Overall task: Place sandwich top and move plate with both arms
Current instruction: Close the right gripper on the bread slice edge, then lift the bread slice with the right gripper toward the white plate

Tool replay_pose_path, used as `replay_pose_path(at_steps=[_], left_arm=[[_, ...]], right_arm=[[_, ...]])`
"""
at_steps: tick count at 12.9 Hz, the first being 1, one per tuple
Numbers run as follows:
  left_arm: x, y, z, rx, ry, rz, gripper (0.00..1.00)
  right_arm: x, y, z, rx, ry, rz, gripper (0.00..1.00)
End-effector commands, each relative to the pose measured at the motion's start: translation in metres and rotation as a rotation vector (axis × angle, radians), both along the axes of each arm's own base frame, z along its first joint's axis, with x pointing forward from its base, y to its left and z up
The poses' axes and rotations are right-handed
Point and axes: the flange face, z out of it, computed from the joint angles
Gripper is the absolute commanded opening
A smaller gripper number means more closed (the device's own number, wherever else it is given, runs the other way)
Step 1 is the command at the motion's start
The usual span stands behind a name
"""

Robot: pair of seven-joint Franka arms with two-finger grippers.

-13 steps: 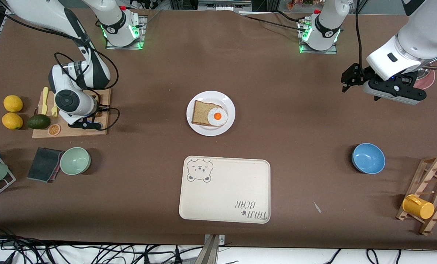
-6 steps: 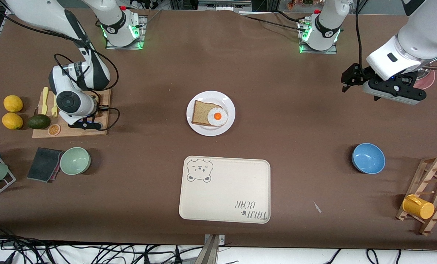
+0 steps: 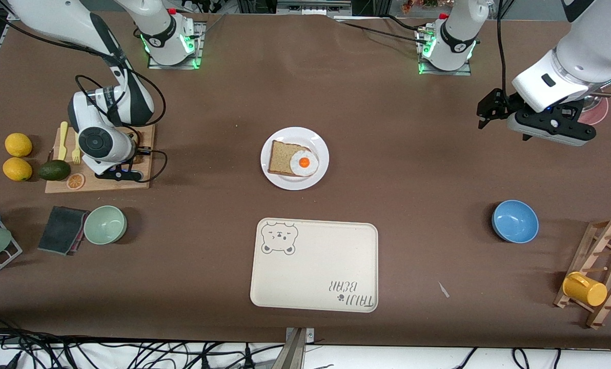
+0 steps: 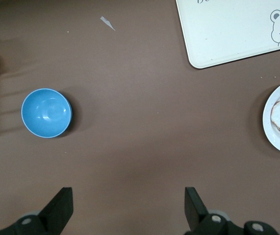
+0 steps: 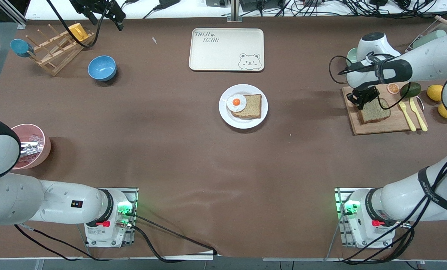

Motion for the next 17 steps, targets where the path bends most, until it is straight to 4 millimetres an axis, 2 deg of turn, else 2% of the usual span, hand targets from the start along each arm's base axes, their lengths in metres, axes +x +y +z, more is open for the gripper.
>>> replay_pose_path(at_steps=[1,2,4,6,8,9,11,12,13,15,17], left_arm=[[0.001,0.001,0.005,0.002,0.005,-0.004,1.0],[0.002,0.001,0.004,0.002,0.007,-0.004,1.0],[0.002,0.001,0.004,0.002,0.007,-0.002,1.0],[0.002,0.002,0.004,0.002,0.007,-0.002,1.0],[0.002,0.001,0.005,0.002,0.005,-0.004,1.0],[0.002,0.001,0.005,0.002,0.005,-0.002,1.0],[0.002,0.001,0.005,0.002,0.005,-0.004,1.0],[0.002,0.002,0.004,0.002,0.007,-0.002,1.0],[0.002,0.002,0.004,0.002,0.007,-0.002,1.0],[0.002,0.002,0.004,0.002,0.007,-0.002,1.0],[0.002,0.001,0.005,0.002,0.005,-0.002,1.0]], right_arm=[[0.002,0.003,0.002,-0.008,-0.003,0.002,0.0],[0.004,0.003,0.007,-0.008,-0.011,0.004,0.0],[0.02,0.002,0.031,-0.046,0.044,-0.015,0.0],[0.034,0.018,0.052,-0.064,0.081,-0.017,0.0],[0.037,0.03,0.063,-0.065,0.084,-0.006,0.0],[0.042,0.039,0.076,-0.07,0.087,0.0,0.0],[0.055,0.068,0.11,-0.044,0.106,-0.011,0.0],[0.062,0.089,0.127,-0.017,0.106,-0.014,0.0],[0.068,0.116,0.143,0.002,0.095,0.012,0.0],[0.071,0.168,0.156,-0.003,0.05,0.043,0.0],[0.059,0.232,0.167,-0.019,0.001,0.055,0.0]])
